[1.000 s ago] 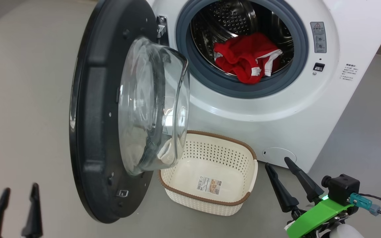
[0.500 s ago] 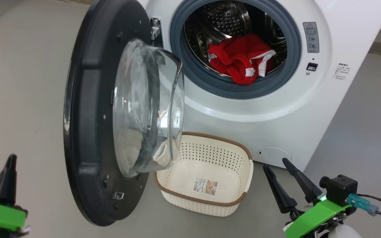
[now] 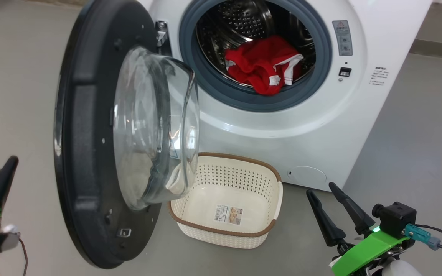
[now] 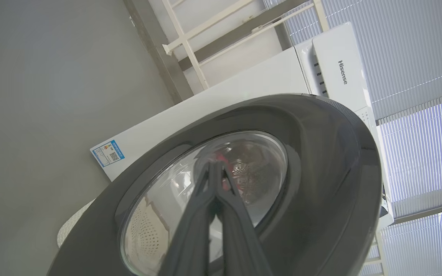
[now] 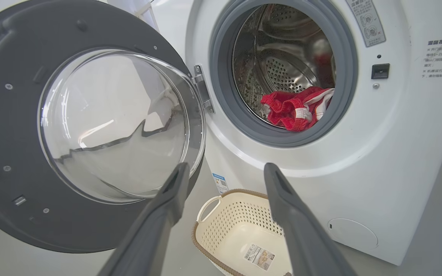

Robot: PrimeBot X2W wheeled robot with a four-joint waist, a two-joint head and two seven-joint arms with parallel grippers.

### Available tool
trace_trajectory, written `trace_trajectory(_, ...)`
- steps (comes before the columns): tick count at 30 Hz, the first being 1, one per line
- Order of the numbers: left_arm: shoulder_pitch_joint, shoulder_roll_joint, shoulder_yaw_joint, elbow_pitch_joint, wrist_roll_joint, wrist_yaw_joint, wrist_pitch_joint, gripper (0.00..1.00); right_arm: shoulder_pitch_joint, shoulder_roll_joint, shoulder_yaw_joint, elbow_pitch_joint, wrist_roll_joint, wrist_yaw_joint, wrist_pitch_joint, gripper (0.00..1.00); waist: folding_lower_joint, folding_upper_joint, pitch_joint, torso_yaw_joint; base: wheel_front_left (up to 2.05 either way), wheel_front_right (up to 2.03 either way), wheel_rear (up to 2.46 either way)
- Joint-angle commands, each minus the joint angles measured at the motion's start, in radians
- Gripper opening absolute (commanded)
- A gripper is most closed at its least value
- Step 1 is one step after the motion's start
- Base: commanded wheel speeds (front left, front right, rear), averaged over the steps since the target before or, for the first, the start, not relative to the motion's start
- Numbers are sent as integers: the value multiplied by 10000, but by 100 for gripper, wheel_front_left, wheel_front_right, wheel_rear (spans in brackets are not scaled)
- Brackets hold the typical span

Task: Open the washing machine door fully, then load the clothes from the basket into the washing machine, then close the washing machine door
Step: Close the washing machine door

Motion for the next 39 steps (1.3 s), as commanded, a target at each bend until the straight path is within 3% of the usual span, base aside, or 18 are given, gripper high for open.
trace_trajectory(1,-642,382,436,-128,-198,138,190,0,-177,-67,98,-266,-15,16,-48,100,0,0,30,-85,0,0,0)
trace_trajectory(7,-1096,581,425,355,-1097,769,1493,0,-163,-72,84,-274,-27,16,-48,100,0,0,46,-266,0,0,0)
trace_trajectory(16,-1156,696,181,-55,-1787,1119,2786,0,-122,-95,38,-305,-50,16,-48,100,0,0,70,-529,0,0,0)
trace_trajectory(29,-984,350,-409,-1382,-1968,1648,3382,0,-60,-102,-75,-294,-56,16,-48,100,0,0,55,-886,0,0,0)
trace_trajectory(39,-815,41,-757,-2492,-2047,2142,3591,0,-81,-63,-132,-327,-89,16,-48,100,0,0,196,-1529,0,0,0)
